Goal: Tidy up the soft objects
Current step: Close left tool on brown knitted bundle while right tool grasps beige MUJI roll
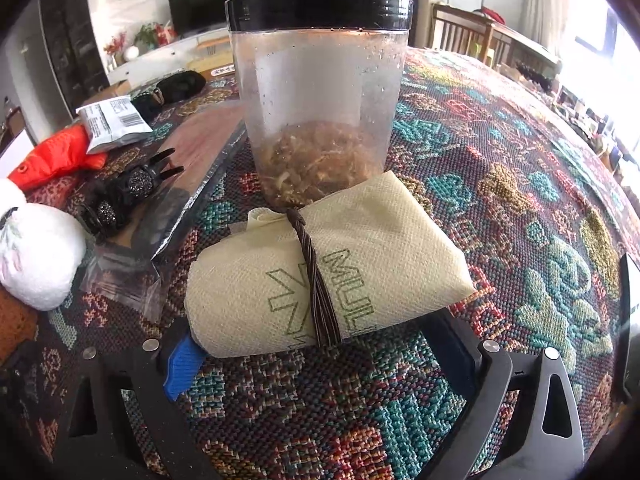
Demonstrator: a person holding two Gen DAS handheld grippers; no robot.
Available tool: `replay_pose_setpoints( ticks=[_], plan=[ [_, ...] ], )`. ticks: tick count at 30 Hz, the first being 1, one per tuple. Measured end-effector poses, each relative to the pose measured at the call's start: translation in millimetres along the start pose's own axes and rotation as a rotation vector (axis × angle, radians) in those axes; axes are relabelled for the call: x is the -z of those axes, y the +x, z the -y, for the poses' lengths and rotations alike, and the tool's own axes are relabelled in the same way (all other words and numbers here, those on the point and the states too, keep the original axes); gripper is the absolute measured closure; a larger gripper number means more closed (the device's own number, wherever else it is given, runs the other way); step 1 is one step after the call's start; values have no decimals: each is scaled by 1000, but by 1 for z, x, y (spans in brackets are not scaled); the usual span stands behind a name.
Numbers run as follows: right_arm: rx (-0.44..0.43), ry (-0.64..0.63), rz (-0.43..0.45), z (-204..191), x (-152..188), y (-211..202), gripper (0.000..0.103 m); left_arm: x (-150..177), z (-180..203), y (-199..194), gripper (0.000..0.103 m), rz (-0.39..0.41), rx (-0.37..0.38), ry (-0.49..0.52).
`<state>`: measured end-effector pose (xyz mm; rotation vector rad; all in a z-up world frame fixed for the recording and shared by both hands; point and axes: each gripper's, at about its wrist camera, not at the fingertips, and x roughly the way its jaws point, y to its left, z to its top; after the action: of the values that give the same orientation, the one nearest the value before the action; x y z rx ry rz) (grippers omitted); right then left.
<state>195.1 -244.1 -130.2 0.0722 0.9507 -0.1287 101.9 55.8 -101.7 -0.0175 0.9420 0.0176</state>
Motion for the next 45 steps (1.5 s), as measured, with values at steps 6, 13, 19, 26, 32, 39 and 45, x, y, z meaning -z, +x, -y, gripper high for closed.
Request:
replay_pose_setpoints(
  ticks=[6, 13, 19, 26, 32, 39, 45],
  plan=[
    [-8, -12, 3, 7, 5, -4, 5, 0, -1, -1, 0, 0, 0, 0],
    [-5, -9, 2, 4, 3, -2, 5, 0, -1, -1, 0, 0, 1, -1],
    [-8, -12, 3, 4, 3, -2, 5, 0, -1, -1, 0, 0, 1, -1],
    [-11, -16, 4, 4, 3, -2, 5, 0, -1, -1, 0, 0, 1, -1],
    [-11, -15, 4, 4, 3, -2, 5, 0, -1, -1, 0, 0, 1, -1],
    [-13, -17, 4, 5, 3, -2, 5, 0, -1, -1, 0, 0, 1, -1],
    [-14, -18, 4, 3, 2, -1, 5, 0, -1, -1, 0, 0, 0, -1]
  ],
)
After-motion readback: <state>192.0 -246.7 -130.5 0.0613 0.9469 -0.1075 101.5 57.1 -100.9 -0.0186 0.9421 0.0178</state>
